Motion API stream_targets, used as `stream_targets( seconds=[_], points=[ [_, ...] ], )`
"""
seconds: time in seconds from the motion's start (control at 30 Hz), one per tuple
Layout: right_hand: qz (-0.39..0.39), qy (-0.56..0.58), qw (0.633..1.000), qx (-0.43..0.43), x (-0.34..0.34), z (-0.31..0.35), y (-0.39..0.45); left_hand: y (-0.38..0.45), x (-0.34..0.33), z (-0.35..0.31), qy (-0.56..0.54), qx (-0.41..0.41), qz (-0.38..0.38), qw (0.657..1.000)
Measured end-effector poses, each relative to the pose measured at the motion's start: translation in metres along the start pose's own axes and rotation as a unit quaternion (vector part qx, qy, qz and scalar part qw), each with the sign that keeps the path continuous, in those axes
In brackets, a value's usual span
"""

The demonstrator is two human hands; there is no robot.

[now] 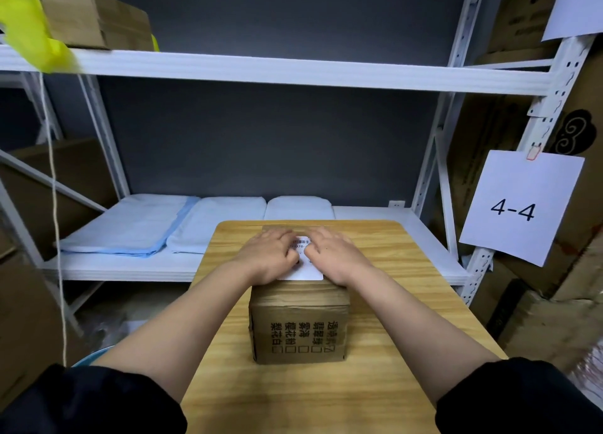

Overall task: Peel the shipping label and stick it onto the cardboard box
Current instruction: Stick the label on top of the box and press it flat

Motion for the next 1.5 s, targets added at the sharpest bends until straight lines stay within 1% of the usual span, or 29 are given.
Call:
stream_targets(
  seconds=[0.07, 0.13, 0.23, 0.47, 0.57, 0.63, 0.73, 0.83, 0.97, 1.1, 1.23, 1.27, 1.33, 1.4, 1.47, 1.5],
  points=[
    [0.044, 0.046, 0.997, 0.033, -0.009, 0.008, -0.003, 0.0, -0.01, -0.009, -0.007, -0.024, 0.033, 0.999],
    [0.075, 0.039, 0.996, 0.04, -0.016, 0.005, -0.006, -0.001, -0.018, -0.007, -0.014, -0.021, 0.058, 0.998],
    [0.093, 0.001, 0.995, 0.031, -0.022, -0.006, -0.007, -0.005, -0.021, 0.0, -0.022, -0.014, 0.067, 0.997],
    [0.088, -0.052, 0.995, -0.005, -0.023, -0.012, -0.009, -0.011, -0.02, 0.001, 0.009, 0.005, 0.071, 0.997],
    [0.052, -0.064, 0.996, -0.028, -0.015, -0.015, -0.013, -0.016, -0.016, 0.01, 0.014, 0.039, 0.055, 0.998],
    [0.033, -0.051, 0.998, -0.011, -0.011, -0.012, -0.018, -0.02, -0.013, 0.01, 0.012, 0.041, 0.043, 0.998],
    [0.059, -0.03, 0.997, 0.05, -0.015, 0.005, -0.027, -0.028, -0.016, -0.006, -0.002, -0.005, 0.051, 0.999],
    [0.072, -0.028, 0.995, 0.062, -0.021, 0.011, -0.031, -0.033, -0.021, -0.014, -0.014, -0.017, 0.062, 0.998],
    [0.064, -0.041, 0.996, 0.041, -0.022, 0.003, -0.031, -0.035, -0.019, -0.013, -0.002, -0.014, 0.059, 0.998],
    [0.065, -0.049, 0.997, 0.013, -0.021, -0.005, -0.032, -0.04, -0.02, -0.005, 0.004, 0.007, 0.061, 0.998],
    [0.031, -0.048, 0.998, -0.024, -0.009, -0.015, -0.033, -0.042, -0.014, 0.009, 0.004, 0.046, 0.049, 0.998],
    [0.022, -0.047, 0.999, -0.018, -0.007, -0.012, -0.034, -0.044, -0.012, 0.009, 0.002, 0.047, 0.043, 0.998],
    [0.016, -0.041, 0.999, 0.018, -0.007, 0.002, -0.038, -0.046, -0.011, 0.0, -0.006, 0.023, 0.035, 0.999],
    [0.039, -0.037, 0.997, 0.055, -0.015, 0.018, -0.041, -0.047, -0.014, -0.012, -0.012, -0.011, 0.044, 0.999],
    [0.061, -0.037, 0.996, 0.061, -0.021, 0.022, -0.044, -0.048, -0.018, -0.015, -0.006, -0.021, 0.055, 0.998],
    [0.059, -0.04, 0.996, 0.059, -0.022, 0.022, -0.044, -0.048, -0.019, -0.013, 0.001, -0.022, 0.054, 0.998]
  ],
)
Point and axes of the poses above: each hand's wrist, its own y-axis towards the middle knuckle, its own x-axis out of the back of the hand, z = x × y, the point moved 10 cm from there along y, towards the middle knuckle, and after that the axes turned 6 degrees about z, right-handed, at the moved point
